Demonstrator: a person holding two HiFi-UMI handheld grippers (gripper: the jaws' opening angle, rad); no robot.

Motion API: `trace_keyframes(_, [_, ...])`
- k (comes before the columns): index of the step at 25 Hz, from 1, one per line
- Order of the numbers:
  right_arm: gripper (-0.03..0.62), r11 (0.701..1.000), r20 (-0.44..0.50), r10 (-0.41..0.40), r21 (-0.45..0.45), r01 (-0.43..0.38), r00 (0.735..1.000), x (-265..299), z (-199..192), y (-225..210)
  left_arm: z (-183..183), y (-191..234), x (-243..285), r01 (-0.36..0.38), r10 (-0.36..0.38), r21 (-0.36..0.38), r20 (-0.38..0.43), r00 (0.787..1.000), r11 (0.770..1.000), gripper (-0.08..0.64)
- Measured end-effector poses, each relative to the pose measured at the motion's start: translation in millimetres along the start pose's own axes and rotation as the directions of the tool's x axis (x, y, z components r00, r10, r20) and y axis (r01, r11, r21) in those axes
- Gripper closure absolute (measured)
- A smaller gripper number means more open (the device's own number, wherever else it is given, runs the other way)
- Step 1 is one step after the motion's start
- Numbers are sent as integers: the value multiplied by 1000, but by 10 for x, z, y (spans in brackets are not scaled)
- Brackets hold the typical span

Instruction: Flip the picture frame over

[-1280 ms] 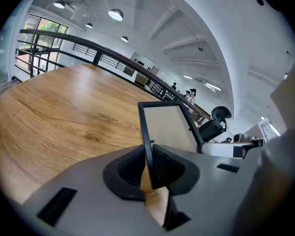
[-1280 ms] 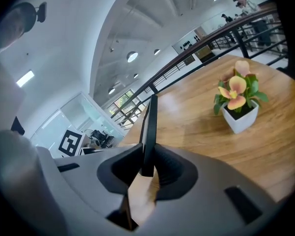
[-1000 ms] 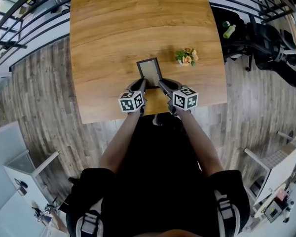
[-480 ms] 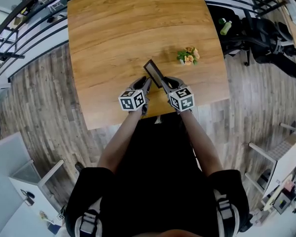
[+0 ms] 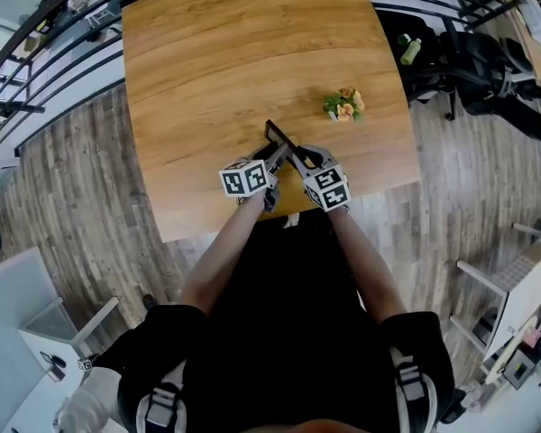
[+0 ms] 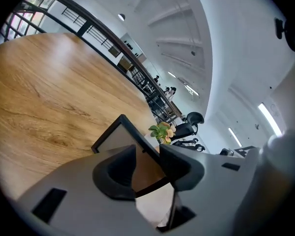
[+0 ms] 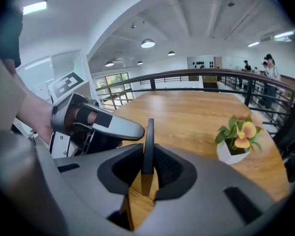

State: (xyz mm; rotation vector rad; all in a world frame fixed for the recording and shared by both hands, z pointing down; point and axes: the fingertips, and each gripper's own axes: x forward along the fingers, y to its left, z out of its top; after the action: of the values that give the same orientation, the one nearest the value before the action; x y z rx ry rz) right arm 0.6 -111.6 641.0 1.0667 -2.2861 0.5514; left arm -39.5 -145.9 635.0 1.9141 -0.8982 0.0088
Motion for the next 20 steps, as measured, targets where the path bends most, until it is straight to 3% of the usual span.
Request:
trace_keyframes(3, [515,1000,-1,8,-20,-8,1000,34,25,0,4,57,19,-12,12,-29,-7,1000,999,411])
trace_keyframes(8, [515,990,-28,27,-135,-31,999,78,32,95,35,140,76,-19,20,-147,9,1000,989,408])
trace_keyframes(13, [515,978,-42,40,-201,-48,998,123,1,181,-4,220,73,-61,60,-159,-10,998,985,403])
trace_keyframes(20, [512,924,-56,-3,-381,-18,998,140,-49,232,-19,269,23,-79,79,-207,-4,997,975,400])
